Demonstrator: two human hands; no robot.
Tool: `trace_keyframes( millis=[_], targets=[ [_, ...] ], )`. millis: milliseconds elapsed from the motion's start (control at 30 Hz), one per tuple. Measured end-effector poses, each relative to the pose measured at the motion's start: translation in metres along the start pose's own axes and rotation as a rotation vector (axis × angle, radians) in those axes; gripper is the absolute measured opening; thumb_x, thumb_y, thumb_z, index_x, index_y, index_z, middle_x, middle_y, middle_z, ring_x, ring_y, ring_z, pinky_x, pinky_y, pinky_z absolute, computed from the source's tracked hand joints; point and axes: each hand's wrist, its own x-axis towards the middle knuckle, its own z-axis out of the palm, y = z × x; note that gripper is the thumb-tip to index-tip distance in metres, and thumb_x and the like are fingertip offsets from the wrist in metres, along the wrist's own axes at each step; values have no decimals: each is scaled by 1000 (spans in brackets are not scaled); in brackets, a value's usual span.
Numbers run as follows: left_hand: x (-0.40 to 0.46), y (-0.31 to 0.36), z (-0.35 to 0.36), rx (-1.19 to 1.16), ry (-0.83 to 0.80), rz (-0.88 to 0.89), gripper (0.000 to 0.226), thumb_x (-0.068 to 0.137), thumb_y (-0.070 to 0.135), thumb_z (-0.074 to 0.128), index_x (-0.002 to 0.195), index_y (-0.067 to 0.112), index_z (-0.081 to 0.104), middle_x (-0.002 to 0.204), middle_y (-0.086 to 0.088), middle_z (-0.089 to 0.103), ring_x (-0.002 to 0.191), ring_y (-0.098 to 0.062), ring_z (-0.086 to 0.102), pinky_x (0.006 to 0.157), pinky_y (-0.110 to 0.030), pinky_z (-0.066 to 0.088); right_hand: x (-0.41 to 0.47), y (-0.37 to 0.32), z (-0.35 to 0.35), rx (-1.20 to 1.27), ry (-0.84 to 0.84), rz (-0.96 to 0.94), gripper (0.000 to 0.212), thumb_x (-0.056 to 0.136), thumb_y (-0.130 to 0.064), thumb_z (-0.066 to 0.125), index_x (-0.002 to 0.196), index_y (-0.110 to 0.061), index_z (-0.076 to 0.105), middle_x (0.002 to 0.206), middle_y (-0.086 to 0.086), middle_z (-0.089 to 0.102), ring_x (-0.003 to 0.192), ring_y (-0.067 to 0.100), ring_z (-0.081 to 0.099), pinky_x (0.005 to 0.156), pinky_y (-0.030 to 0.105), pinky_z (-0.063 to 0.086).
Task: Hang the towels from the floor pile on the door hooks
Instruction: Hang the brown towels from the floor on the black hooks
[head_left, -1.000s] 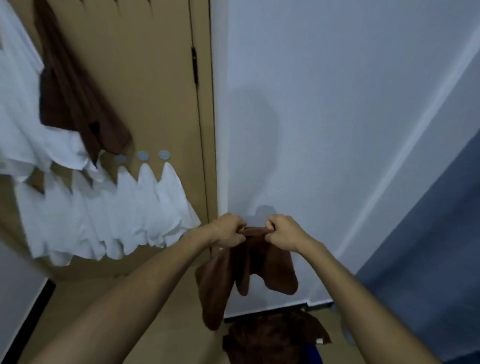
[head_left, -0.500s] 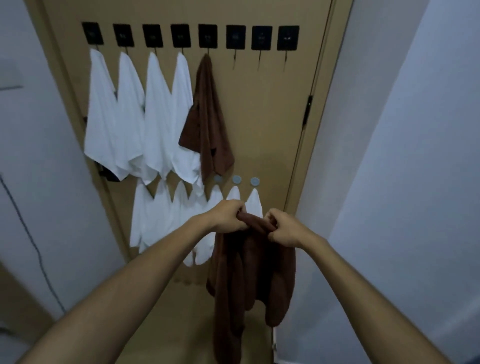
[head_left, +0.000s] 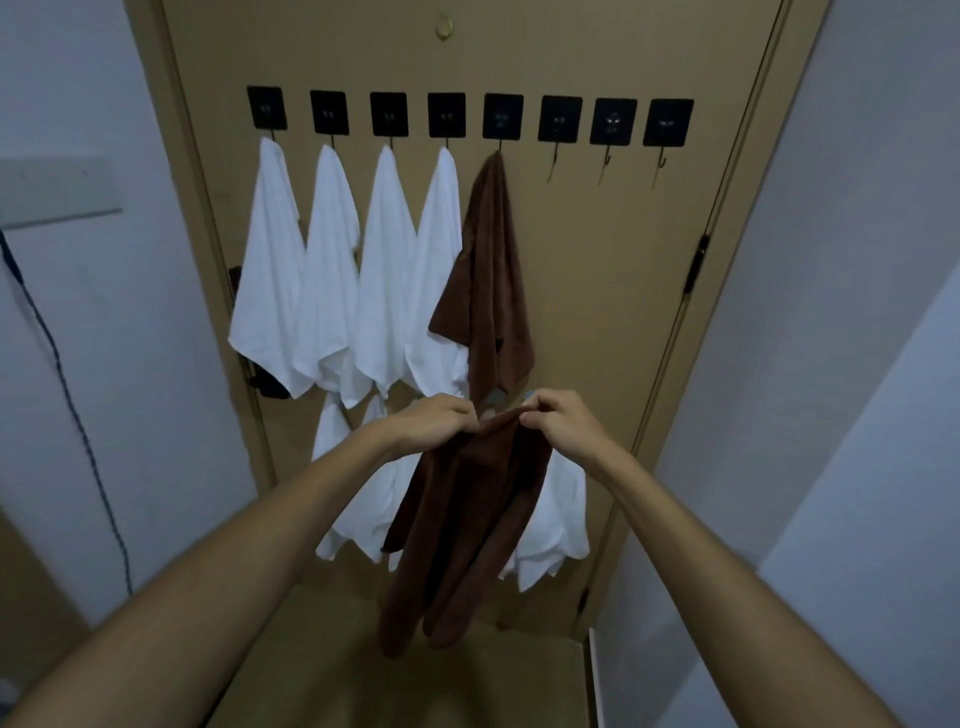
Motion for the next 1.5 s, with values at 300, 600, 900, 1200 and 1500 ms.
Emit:
trace_keyframes(
  millis=[300,600,900,1200,1500],
  targets=[
    [46,15,-19,-72,147,131,25,93,20,47,69,21,51,77,5,54,75,-11,49,71,-25,37,39,-7,12,58,-62,-76,20,94,-25,53,75,-19,56,73,-1,51,72,14,47,68,32,38],
    [119,58,-44,39,182,111,24,91,19,46,69,17,56,76,4,56,73,-12,49,60,-23,35,118,2,-25,99,37,-186,18,95,-8,50,94,1,65,81,5,59,73,9,51,67,18,40],
    [202,110,-72,63,304,177,24,91,17,45,70,16,57,84,-1,61,80,-17,54,64,-25,39,204,-8,-96,100,183,-247,28,89,-4,59,66,-20,54,67,-4,52,64,7,45,55,12,35],
    [261,137,-97,71,389,252,21,94,20,43,85,11,60,99,-12,65,88,-22,58,66,-28,39,267,-25,-146,-45,221,-270,16,92,-4,52,94,1,67,84,5,60,80,13,52,68,24,40],
    [303,167,-129,95,440,289,27,97,22,34,74,21,47,80,0,51,72,-14,45,62,-28,33,314,-59,-178,-175,275,-240,19,97,-12,46,92,-16,65,94,1,63,94,16,56,80,26,41]
  ],
)
